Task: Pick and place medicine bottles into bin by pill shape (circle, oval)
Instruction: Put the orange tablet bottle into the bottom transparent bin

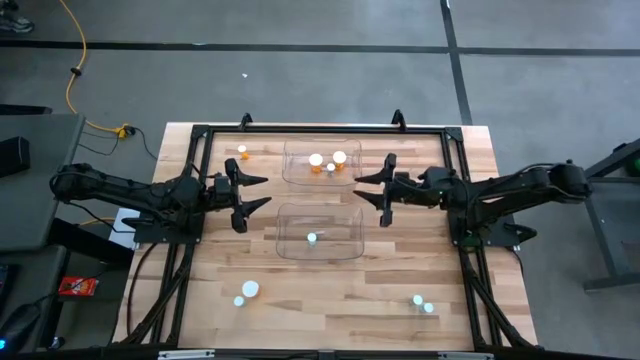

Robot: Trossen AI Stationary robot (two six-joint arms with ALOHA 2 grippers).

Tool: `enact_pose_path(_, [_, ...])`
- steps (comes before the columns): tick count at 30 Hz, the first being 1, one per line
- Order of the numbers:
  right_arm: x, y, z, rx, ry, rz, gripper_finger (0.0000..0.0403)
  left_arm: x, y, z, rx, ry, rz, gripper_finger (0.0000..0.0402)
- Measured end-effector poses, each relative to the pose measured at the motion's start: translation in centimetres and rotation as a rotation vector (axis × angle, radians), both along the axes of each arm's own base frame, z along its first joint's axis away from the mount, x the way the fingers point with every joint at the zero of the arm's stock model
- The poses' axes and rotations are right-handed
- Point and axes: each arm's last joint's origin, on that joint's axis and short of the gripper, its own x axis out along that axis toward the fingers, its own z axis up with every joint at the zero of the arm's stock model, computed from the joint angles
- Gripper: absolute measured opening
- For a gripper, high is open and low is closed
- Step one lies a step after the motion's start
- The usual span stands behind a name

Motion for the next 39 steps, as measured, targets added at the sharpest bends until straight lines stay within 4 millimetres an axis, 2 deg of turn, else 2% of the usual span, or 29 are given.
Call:
enact_pose_path(13, [0.0, 0.0, 0.0, 0.044, -0.007, 0.005, 0.0138, 0.0, 0.0, 0.0, 0.0, -0.004, 0.004, 0.0239])
enact_pose_path(19, [0.0, 0.0, 0.0, 0.06, -0.009, 0.006, 0.0138, -0.1, 0.2, 0.0, -0.002, -0.004, 0.08, 0.0239])
enact_pose_path(23, [0.0, -0.1, 0.0, 0.071, -0.01, -0.013, 0.0138, -0.3, 0.9, -0.3, -0.062, -0.007, 0.32, 0.0239])
enact_pose_path(28, [0.0, -0.3, 0.0, 0.099, -0.016, -0.104, 0.0138, -0.6, 2.7, -2.0, -0.111, 0.087, 0.658, 0.0239])
enact_pose_path(31, [-0.1, -0.4, 0.0, 0.103, -0.018, -0.135, 0.0138, -1.1, 4.5, -3.4, -0.175, 0.15, 0.811, 0.0239])
enact_pose_path(39, [-0.1, -0.4, 0.0, 0.103, -0.017, -0.144, 0.0138, -3.0, 10.1, -7.4, -0.412, 0.345, 1.083, 0.0239])
